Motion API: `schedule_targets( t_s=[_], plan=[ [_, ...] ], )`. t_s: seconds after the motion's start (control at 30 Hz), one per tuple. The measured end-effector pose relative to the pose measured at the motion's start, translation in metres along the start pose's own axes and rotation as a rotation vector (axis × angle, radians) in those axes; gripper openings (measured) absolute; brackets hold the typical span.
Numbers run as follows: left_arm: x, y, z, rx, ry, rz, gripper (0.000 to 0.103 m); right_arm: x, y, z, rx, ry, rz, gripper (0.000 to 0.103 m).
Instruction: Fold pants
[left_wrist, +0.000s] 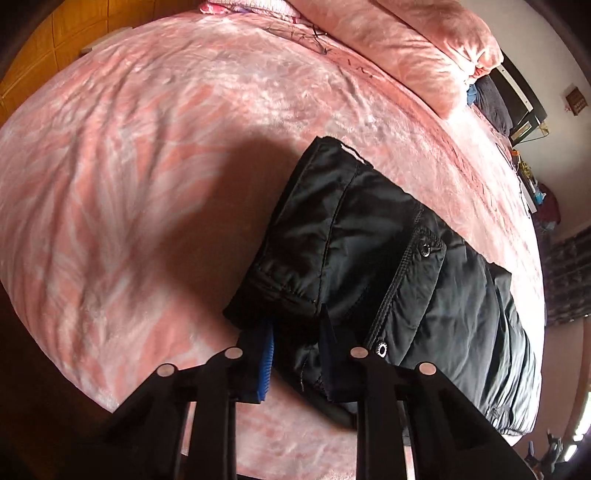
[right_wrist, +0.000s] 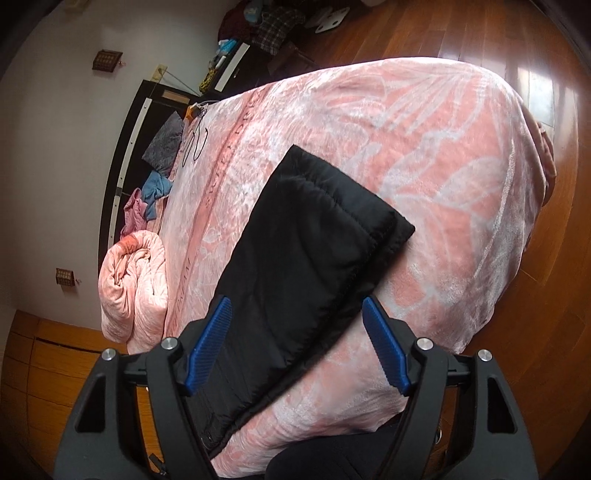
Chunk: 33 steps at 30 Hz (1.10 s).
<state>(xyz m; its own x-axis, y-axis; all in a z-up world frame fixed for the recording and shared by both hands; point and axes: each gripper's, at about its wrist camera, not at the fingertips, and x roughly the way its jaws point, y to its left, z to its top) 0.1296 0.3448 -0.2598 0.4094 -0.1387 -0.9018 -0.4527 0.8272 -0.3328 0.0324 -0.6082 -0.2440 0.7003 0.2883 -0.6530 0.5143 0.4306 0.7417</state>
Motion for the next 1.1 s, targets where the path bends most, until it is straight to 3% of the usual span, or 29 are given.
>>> schedule_targets(
  t_s=[0.3,0.37,0.4,0.5,0.7,0.87,0.93,1.03,1.1],
  plan=[
    [-0.002,-0.003,-0.005,0.005,-0.020,0.020,0.021,0.037,-0.021,0.022,0.080,0.020,-0.066,0.067],
    [-0.002,-0.004,-0.002,-0.007,-0.024,0.030,0.021,0.045,-0.023,0.025,0.087,0.032,-0.080,0.037],
    [-0.002,-0.004,0.000,-0.014,-0.030,0.036,0.021,0.046,-0.021,0.025,0.072,0.032,-0.080,0.011],
    [-0.002,-0.002,0.007,-0.040,-0.043,0.044,0.021,0.042,-0.010,0.022,0.013,0.010,-0.091,0.009],
    [0.005,-0.011,-0.005,0.034,-0.019,0.096,0.021,0.047,-0.030,0.026,0.039,0.006,-0.110,0.009],
    [0.006,-0.004,-0.005,-0.001,-0.014,0.076,0.021,0.049,-0.036,0.027,0.044,0.027,-0.116,0.015],
    [0.005,-0.008,-0.006,0.009,-0.024,0.091,0.021,0.042,-0.038,0.027,0.074,0.022,-0.101,0.025],
    [-0.003,-0.010,-0.010,0.020,-0.035,0.099,0.027,0.020,-0.041,0.026,0.090,-0.035,-0.107,0.060],
    [-0.013,-0.008,-0.015,0.014,-0.061,0.111,0.036,0.011,-0.045,0.025,0.093,-0.043,-0.099,0.061]
  ],
)
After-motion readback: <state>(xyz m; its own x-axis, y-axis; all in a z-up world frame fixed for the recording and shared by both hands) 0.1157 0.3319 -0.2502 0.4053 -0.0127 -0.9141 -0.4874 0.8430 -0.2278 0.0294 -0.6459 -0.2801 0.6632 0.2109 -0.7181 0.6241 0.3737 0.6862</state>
